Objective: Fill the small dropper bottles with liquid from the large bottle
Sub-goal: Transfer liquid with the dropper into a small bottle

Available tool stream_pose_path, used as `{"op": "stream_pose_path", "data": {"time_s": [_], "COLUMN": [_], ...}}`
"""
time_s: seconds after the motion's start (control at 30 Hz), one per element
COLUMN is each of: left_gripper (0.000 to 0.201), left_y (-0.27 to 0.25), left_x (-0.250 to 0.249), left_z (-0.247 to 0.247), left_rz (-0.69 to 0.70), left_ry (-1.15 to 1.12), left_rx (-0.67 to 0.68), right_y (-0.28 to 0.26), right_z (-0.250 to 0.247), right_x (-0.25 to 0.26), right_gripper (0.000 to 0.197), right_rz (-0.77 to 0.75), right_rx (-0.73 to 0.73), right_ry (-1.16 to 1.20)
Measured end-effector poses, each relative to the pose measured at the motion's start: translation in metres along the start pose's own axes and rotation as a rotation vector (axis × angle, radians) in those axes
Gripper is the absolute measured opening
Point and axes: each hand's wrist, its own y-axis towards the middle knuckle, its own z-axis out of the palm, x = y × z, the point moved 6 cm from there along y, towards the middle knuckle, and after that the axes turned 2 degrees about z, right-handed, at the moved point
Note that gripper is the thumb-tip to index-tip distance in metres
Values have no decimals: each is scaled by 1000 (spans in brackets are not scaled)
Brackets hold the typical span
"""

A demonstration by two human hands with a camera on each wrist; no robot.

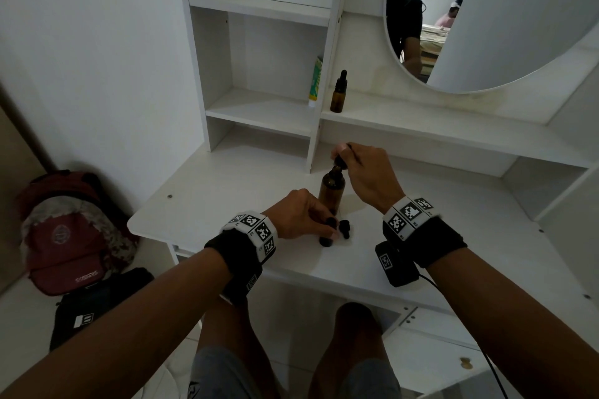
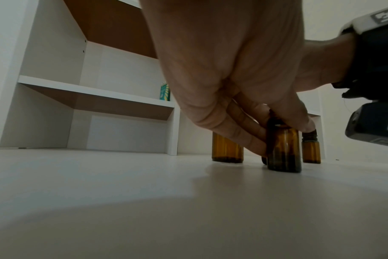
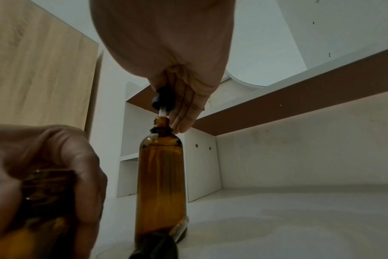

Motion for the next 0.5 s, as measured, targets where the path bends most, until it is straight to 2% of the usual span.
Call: {"op": "stream_pose_path", "data": {"time_s": [0.5], "left_gripper": [26], "left_y": [1], "left_x": [4], "left_z": [1], "left_rz": [-10], "left_ry": [-21], "left_rx": [7], "right_y": [-1], "right_z": [5], "right_x": [1], "right_gripper": [41], "right_rz": [15], "right_rx": [26], "right_ry": [37]}}
